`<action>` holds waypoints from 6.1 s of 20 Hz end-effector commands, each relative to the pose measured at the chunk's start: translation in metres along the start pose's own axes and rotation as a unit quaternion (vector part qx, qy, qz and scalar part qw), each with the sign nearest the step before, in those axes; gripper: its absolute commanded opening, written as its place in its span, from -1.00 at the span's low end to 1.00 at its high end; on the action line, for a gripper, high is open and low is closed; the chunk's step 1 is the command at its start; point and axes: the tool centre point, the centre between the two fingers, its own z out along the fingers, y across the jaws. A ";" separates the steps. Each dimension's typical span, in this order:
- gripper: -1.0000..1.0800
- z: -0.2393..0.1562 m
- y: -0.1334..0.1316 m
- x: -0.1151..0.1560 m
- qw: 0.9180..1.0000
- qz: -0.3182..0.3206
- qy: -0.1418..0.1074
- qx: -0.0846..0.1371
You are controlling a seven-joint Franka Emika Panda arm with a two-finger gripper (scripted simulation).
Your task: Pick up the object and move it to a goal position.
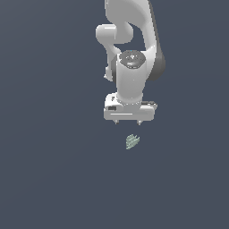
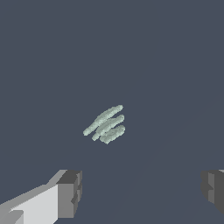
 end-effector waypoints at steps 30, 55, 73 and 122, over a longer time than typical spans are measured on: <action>0.92 0.061 -0.023 0.018 0.931 0.364 0.000 -0.017; 0.92 0.088 -0.030 0.023 0.879 0.477 0.006 -0.025; -1.00 0.131 -0.028 0.023 0.878 0.479 0.007 -0.025; -1.00 0.047 0.205 -0.095 0.878 0.479 0.006 -0.025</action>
